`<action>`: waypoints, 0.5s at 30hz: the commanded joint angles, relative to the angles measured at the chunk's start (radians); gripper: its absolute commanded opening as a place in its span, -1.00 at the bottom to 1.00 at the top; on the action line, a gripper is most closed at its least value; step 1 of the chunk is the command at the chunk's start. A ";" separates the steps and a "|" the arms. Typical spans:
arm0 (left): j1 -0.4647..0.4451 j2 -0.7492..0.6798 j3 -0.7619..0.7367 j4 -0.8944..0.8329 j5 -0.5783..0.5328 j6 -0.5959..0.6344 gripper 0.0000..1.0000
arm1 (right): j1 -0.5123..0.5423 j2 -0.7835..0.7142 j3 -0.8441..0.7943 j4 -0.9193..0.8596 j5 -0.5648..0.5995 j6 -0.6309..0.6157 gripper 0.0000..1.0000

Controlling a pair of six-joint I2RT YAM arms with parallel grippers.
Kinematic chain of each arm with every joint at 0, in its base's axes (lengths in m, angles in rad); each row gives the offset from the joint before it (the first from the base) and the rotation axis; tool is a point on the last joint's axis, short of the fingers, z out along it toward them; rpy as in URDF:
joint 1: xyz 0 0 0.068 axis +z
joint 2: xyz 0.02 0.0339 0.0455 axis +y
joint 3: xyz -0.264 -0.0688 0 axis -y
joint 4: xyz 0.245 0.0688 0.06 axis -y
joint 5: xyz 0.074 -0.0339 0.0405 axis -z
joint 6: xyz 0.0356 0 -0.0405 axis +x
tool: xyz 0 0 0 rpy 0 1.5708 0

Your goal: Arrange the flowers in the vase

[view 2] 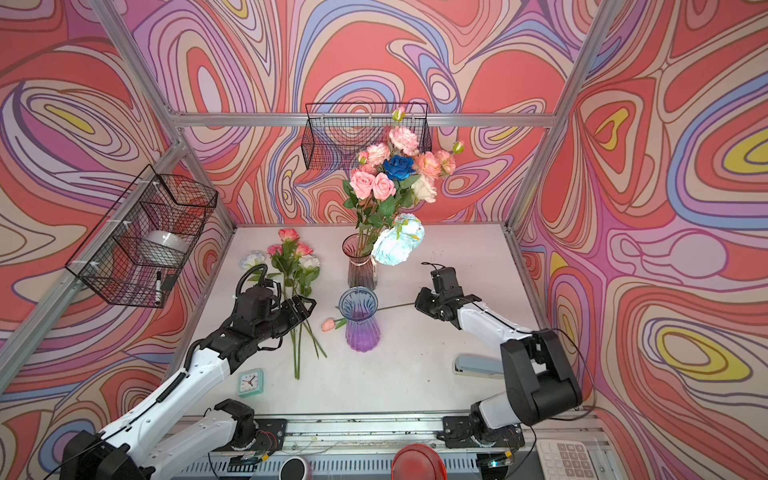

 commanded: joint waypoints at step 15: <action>0.004 -0.054 -0.052 -0.009 0.005 -0.029 0.55 | 0.003 0.219 0.030 0.139 0.025 0.094 -0.86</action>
